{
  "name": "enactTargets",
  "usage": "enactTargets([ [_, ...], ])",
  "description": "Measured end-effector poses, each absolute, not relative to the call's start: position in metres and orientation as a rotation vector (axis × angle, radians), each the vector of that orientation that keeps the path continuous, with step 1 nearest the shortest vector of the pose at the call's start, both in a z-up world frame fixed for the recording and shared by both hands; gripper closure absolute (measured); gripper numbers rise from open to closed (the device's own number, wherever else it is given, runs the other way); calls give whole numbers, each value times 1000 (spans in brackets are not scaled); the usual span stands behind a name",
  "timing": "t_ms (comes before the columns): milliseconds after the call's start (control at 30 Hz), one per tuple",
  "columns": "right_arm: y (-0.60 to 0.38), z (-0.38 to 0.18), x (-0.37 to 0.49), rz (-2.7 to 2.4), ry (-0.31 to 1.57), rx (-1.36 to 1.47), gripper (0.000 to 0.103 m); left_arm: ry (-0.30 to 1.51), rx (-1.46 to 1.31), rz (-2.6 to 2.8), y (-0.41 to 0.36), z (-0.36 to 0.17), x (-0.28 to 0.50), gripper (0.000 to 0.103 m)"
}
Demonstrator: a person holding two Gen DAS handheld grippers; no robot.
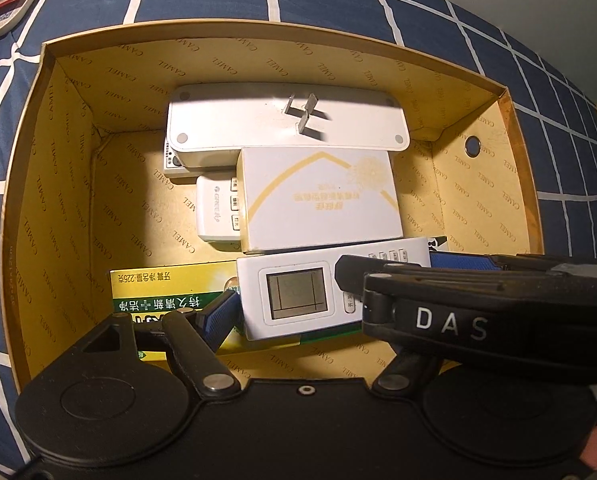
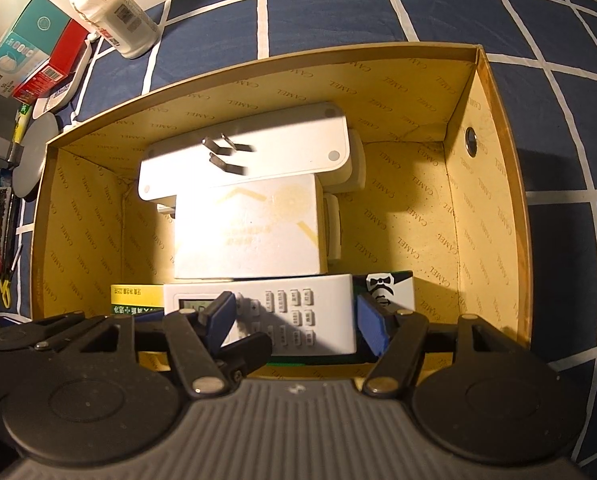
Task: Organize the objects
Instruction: 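Lower the held remote into the box onto the toothpaste box, then open the right gripper to release the remote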
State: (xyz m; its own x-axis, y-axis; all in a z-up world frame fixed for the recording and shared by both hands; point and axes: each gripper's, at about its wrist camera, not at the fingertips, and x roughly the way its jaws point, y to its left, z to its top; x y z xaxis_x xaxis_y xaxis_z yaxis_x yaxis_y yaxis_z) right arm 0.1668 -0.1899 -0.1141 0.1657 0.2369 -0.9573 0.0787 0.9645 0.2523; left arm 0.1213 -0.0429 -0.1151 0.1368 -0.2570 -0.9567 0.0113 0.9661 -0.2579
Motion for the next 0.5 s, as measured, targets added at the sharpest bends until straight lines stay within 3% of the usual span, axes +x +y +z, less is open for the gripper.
enactTargets([
  [367, -191, -97, 158, 125, 1355, 259, 36, 1390, -189, -159, -41, -95, 111, 25],
  [433, -193, -90, 156, 127, 1338, 254, 35, 1376, -180, -146, -40, -90, 106, 18],
  [500, -195, -83, 152, 131, 1319, 248, 35, 1365, -168, -131, -38, -85, 102, 17],
])
